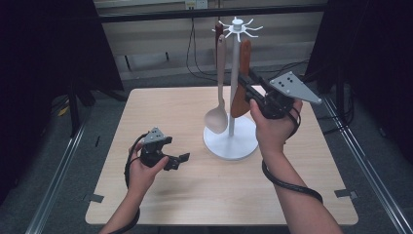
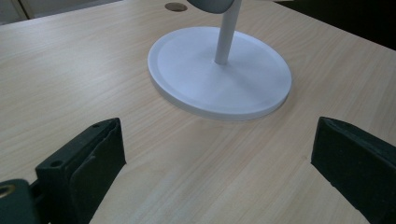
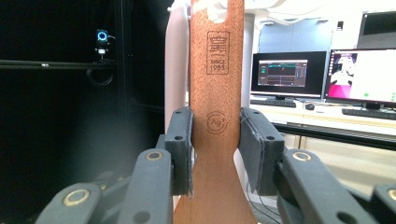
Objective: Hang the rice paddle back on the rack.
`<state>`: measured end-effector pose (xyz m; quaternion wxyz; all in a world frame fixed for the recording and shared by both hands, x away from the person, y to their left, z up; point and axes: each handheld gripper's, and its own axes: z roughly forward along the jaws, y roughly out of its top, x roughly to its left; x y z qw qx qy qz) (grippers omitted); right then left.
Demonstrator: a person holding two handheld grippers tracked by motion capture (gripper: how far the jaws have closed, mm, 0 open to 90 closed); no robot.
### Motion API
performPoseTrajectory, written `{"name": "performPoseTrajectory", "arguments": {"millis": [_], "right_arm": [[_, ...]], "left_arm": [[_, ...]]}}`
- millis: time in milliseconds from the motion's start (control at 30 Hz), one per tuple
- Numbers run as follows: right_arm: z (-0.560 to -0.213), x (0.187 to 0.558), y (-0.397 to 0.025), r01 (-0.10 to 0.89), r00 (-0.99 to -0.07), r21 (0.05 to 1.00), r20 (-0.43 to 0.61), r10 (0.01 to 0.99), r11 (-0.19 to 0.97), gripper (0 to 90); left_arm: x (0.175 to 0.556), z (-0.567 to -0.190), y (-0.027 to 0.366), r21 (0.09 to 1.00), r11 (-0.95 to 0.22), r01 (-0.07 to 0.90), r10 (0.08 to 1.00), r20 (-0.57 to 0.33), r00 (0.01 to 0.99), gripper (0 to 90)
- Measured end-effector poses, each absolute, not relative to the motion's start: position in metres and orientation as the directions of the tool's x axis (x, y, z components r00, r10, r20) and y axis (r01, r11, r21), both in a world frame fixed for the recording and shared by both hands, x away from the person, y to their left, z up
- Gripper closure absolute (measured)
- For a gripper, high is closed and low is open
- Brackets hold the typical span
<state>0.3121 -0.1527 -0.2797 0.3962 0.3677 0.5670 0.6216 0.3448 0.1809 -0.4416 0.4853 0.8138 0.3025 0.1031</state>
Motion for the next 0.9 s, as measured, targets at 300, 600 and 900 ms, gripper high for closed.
{"name": "performPoseTrajectory", "arguments": {"millis": [300,600,900], "right_arm": [[-0.2741,0.3158,-0.1489,-0.086,-0.412,0.996,-0.010,0.911,-0.028,65.9],[-0.2716,0.3196,-0.1473,-0.078,-0.413,0.997,-0.012,0.911,-0.022,65.9],[-0.2692,0.3214,-0.1447,-0.076,-0.411,0.997,-0.014,0.912,-0.019,65.9]], "left_arm": [[0.3449,-0.4417,0.1811,0.852,-0.346,0.392,0.593,-0.126,0.796,2.7],[0.3452,-0.4418,0.1821,0.851,-0.345,0.396,0.595,-0.128,0.794,2.7],[0.3450,-0.4418,0.1824,0.851,-0.340,0.399,0.596,-0.133,0.792,2.7]]}}
